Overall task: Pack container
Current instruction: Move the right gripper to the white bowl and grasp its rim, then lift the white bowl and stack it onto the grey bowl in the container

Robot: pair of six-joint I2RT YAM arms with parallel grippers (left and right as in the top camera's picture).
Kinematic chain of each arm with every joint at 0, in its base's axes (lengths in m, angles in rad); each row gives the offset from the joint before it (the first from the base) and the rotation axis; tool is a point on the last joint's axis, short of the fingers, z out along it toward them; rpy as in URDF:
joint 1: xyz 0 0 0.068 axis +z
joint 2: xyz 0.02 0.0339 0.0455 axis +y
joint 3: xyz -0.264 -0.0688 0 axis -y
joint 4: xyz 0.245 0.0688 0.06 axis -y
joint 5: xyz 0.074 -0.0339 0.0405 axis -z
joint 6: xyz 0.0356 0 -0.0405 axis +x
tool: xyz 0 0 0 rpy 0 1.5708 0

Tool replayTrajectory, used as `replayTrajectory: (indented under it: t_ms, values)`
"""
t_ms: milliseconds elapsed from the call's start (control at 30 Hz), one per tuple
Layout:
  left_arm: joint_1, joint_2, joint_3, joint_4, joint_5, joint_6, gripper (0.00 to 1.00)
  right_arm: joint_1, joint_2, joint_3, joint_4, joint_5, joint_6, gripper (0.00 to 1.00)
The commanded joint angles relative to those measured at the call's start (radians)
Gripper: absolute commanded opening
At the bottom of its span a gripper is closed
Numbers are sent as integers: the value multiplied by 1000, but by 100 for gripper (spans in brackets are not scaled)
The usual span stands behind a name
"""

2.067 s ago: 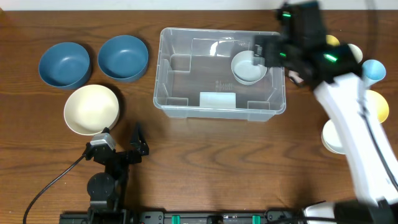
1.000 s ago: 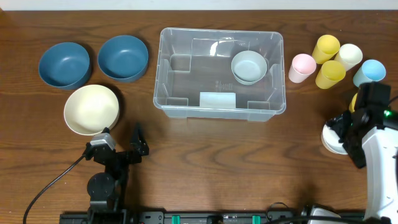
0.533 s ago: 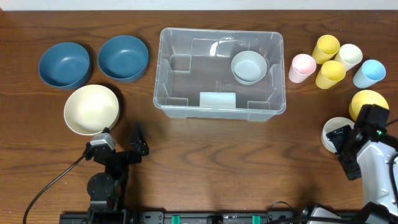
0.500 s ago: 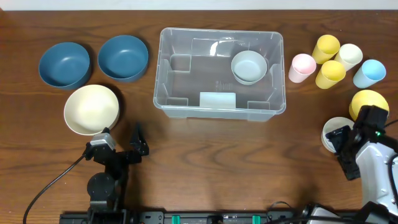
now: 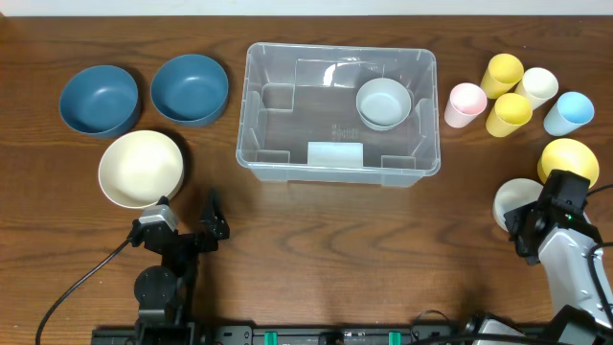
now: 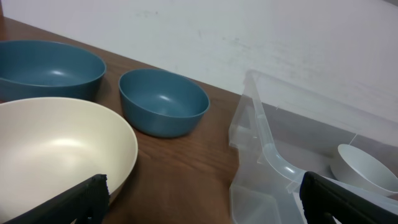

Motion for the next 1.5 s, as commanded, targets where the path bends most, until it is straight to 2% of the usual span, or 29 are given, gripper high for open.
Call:
replayTrajectory:
  t_ms: [0,200,300,500,767,900,967,1133,1367,1467]
  values:
    - [-2,-6,-18,-38,-29,17,98,-6,-6,-18,5,8,-6,1]
    - [-2,-6,-18,-38,-29,17,98,-5,-7,-19,23,-26,-93,1]
    - [-2,-6,-18,-38,-29,17,98,-5,-11,-18,43,-114,-192,1]
    - [-2,-6,-18,-38,-29,17,98,-5,-83,46,-13,-275,-262,1]
    - [-2,-6,-18,-38,-29,17,98,-4,-270,386,-307,-307,-386,1]
    - [-2,-6,-18,-38,-30,17,98,13,-309,552,-330,-551,-505,1]
    - [-2,-6,-18,-38,-29,17,98,56,-299,613,-325,-603,-524,1]
    - [-2,-6,-18,-38,-29,17,98,240,-214,682,-294,-594,-529,1]
    - [-2,-6,-18,-38,-29,17,98,513,-4,699,-152,-459,-522,1]
    - [-2,-6,-18,-38,-29,17,98,581,86,734,-111,-410,-523,1]
